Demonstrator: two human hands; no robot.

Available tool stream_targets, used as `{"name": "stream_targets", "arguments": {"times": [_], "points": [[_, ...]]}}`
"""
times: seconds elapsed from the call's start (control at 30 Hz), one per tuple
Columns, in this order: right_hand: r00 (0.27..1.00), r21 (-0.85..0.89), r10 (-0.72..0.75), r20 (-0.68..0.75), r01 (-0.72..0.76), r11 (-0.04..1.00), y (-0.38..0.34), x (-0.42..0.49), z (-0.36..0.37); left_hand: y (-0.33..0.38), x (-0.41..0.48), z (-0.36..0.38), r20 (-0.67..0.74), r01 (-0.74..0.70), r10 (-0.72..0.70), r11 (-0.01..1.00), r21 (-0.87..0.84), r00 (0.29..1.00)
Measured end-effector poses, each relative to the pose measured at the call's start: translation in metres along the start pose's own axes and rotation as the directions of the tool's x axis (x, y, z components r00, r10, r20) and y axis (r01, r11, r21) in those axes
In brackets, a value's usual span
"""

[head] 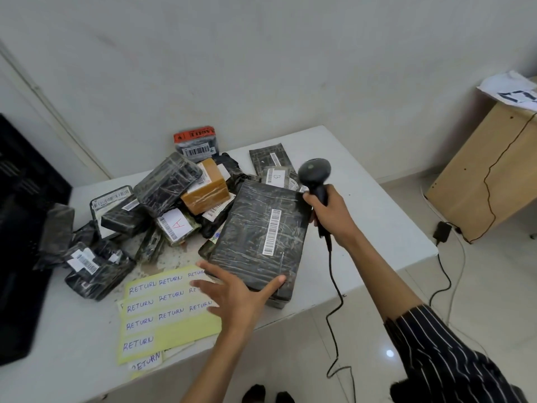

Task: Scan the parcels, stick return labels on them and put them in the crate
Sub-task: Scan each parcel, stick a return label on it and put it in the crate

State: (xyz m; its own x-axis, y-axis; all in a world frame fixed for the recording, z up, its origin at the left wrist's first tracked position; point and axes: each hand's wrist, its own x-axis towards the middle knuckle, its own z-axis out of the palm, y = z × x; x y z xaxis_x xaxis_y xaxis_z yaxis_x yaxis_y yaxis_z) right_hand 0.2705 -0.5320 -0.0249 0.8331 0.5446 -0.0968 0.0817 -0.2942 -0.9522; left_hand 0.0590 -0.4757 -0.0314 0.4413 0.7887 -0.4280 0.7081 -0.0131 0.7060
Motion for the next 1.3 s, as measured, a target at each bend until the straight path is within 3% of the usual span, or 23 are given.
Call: {"name": "stream_targets", "arguments": {"times": [0.1,0.23,0.33,0.43,0.67,0.93,1.3], "points": [[0.999,-0.045,0.015,0.051,-0.013,0.999,-0.009,0.003,0.003,-0.004,0.001,-0.002,0.032,-0.075,0.080,0.986,-0.149,0.996],[0.999,-0.041,0.040,0.028,-0.039,0.998,-0.006,-0.020,-0.007,-0.005,0.006,-0.005,0.025,-0.149,0.153,0.983,-0.110,0.988],[0.998,-0.023,0.048,-0.045,-0.049,0.999,0.011,-0.055,-0.015,-0.004,0.008,-0.008,0.065,-0.191,0.192,0.981,-0.028,0.979],[0.989,0.043,0.069,-0.132,-0.064,0.997,0.031,-0.089,-0.020,-0.001,0.013,-0.014,0.129,-0.326,0.311,0.938,0.115,0.942],[0.968,0.147,0.091,-0.235,-0.057,0.987,0.046,-0.099,-0.007,0.019,0.052,-0.026,0.242,-0.603,0.554,0.700,0.382,0.797],[0.988,-0.056,0.039,-0.151,-0.048,0.997,0.036,-0.122,-0.003,0.013,0.086,-0.041,0.300,-0.623,0.552,0.614,0.485,0.778],[0.997,0.138,0.079,-0.015,-0.076,0.988,-0.016,-0.179,0.015,0.013,0.094,-0.036,0.268,-0.635,0.635,0.466,0.616,0.725]]}}
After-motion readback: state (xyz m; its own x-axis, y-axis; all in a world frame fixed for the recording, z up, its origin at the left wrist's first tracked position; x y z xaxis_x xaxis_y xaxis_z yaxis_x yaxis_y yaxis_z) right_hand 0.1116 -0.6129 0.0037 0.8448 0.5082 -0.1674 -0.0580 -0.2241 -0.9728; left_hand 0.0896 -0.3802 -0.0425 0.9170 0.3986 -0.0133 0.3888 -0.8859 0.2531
